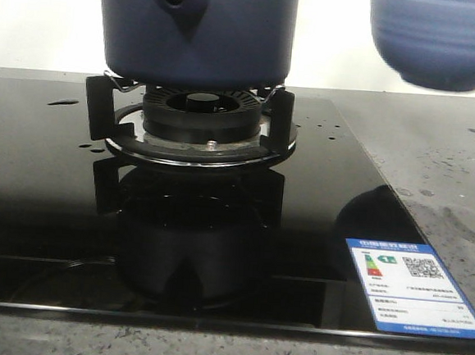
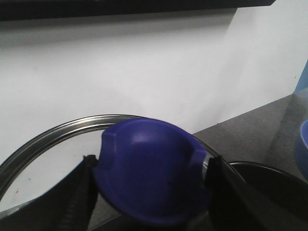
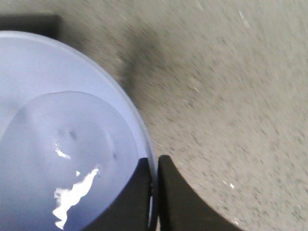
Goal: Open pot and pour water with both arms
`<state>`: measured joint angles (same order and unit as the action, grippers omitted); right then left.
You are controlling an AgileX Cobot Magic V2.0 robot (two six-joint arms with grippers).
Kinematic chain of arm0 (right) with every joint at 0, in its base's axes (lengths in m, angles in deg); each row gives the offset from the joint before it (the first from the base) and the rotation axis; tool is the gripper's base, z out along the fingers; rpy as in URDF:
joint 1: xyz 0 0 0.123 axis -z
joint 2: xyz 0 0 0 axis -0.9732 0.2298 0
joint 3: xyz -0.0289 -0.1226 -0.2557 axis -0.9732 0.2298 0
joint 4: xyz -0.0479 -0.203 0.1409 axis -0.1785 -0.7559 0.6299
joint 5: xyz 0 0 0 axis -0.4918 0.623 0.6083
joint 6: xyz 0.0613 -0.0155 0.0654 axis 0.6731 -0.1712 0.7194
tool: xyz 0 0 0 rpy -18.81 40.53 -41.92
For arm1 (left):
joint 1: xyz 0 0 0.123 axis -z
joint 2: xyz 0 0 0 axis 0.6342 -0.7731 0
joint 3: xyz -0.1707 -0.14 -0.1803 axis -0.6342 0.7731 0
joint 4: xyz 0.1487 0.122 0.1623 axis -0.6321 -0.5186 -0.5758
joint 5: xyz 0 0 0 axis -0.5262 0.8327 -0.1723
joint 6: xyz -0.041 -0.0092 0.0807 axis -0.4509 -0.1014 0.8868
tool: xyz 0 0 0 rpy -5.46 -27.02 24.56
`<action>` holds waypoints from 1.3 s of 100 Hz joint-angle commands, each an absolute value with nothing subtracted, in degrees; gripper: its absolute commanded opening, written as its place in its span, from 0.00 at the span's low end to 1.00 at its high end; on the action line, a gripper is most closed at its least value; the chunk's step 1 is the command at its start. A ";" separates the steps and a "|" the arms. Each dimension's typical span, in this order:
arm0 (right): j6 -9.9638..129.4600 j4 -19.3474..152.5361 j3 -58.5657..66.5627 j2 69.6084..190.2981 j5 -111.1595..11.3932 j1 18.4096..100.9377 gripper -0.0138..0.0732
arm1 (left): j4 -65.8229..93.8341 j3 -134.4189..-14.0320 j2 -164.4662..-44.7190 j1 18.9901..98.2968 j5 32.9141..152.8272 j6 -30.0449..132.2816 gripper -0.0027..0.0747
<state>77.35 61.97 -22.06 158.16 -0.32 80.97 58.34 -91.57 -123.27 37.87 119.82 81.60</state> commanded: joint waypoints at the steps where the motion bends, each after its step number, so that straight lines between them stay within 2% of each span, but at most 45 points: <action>1: 76.73 64.13 -26.96 155.97 -2.03 79.94 0.11 | 62.46 -93.94 -120.95 37.84 117.06 81.68 0.47; 28: 76.73 65.56 -36.89 156.98 -0.28 75.68 0.11 | 62.46 -93.94 -120.95 37.69 115.53 81.68 0.47; 52: 76.73 65.56 -45.41 161.70 -0.19 68.09 0.11 | 62.46 -93.94 -120.95 37.69 115.03 81.68 0.47; 89: 75.53 65.67 -49.89 167.09 -14.70 59.53 0.10 | 62.46 -93.94 -120.95 37.69 115.03 81.68 0.47; 108: 72.64 65.89 -41.65 165.60 -31.32 57.26 0.11 | 62.46 -93.94 -120.95 37.69 114.44 81.68 0.47; 130: 71.07 65.43 -20.76 158.94 -63.70 54.80 0.10 | 62.36 -93.94 -120.95 37.69 114.06 81.68 0.47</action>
